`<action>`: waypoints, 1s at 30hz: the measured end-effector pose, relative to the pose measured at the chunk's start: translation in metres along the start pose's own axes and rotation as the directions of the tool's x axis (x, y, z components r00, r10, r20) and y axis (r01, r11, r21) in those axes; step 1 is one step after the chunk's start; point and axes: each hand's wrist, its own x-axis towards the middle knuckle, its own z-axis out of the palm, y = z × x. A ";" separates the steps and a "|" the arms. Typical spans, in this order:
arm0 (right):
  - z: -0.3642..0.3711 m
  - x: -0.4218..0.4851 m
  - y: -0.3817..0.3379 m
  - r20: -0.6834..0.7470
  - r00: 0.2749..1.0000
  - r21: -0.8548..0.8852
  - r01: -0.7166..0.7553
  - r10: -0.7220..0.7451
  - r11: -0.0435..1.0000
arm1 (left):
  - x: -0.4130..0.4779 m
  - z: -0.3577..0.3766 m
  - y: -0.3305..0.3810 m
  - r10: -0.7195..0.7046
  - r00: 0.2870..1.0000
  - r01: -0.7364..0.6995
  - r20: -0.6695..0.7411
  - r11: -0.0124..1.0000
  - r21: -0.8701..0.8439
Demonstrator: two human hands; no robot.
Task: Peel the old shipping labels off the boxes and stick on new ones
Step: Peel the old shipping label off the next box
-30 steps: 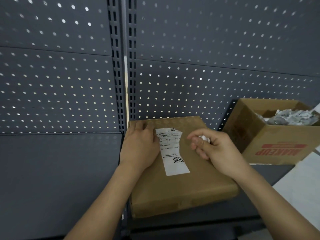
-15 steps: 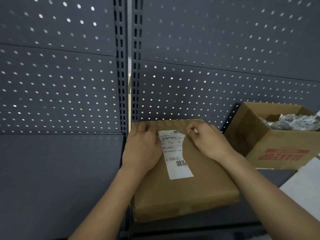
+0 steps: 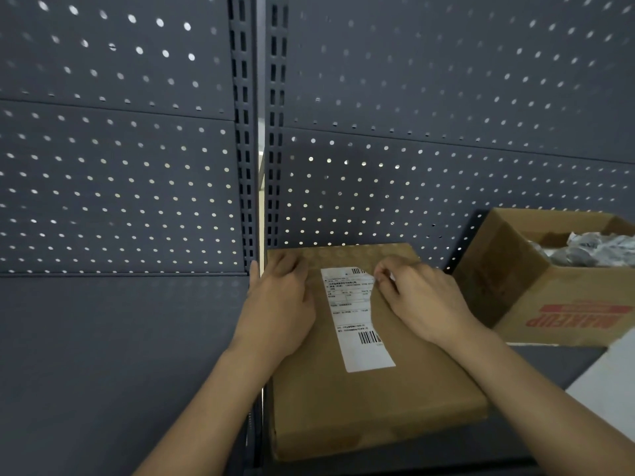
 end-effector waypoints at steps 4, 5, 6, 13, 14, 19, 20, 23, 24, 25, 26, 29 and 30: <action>0.000 0.000 -0.006 0.024 1.000 -0.068 0.010 -0.008 0.998 | -0.001 0.001 0.003 0.012 0.999 -0.013 -0.031 0.999 -0.041; -0.001 -0.001 -0.008 0.031 0.999 -0.104 0.019 -0.016 0.994 | -0.001 0.001 0.003 0.009 0.999 -0.010 -0.035 0.999 -0.042; -0.001 -0.001 -0.010 0.042 0.999 -0.150 0.025 -0.018 0.988 | -0.001 0.002 0.003 0.005 0.999 -0.007 -0.035 0.999 -0.038; -0.001 0.004 -0.031 0.119 0.993 -0.325 0.020 0.020 0.946 | -0.001 0.004 0.004 -0.040 0.999 0.040 -0.015 0.999 -0.008; 0.000 0.005 -0.030 0.116 0.993 -0.306 0.013 0.023 0.952 | -0.001 0.003 0.005 -0.044 0.999 0.044 -0.012 0.999 -0.003; -0.001 0.005 -0.022 0.101 0.995 -0.111 -0.013 0.024 0.994 | 0.000 0.003 0.004 -0.055 0.998 0.055 0.002 0.998 -0.003; -0.001 0.004 -0.020 0.099 0.995 -0.061 -0.008 0.014 0.998 | 0.000 0.003 0.003 -0.050 0.999 0.050 -0.001 0.999 -0.010; -0.002 0.004 -0.013 0.042 0.995 0.100 -0.089 0.085 0.991 | 0.000 0.004 0.002 -0.041 0.999 0.041 -0.011 0.999 -0.030; -0.003 0.005 -0.012 0.019 0.993 0.125 -0.122 0.120 0.985 | 0.000 0.004 0.001 -0.034 0.999 0.033 -0.016 0.999 -0.034; -0.004 0.005 -0.012 0.007 0.991 0.113 -0.136 0.136 0.984 | 0.000 0.005 0.001 -0.028 0.999 0.027 -0.021 0.999 -0.038; -0.003 0.004 -0.013 0.005 0.990 0.068 -0.140 0.140 0.988 | 0.000 0.005 0.001 -0.025 0.999 0.024 -0.021 0.999 -0.042; 0.000 0.004 -0.019 0.020 0.990 -0.002 -0.137 0.137 0.991 | -0.001 0.005 0.000 -0.027 0.999 0.026 -0.018 0.998 -0.052; 0.001 0.003 -0.020 0.031 0.992 -0.011 -0.123 0.124 0.992 | -0.001 0.005 0.000 -0.028 0.999 0.027 -0.017 0.998 -0.055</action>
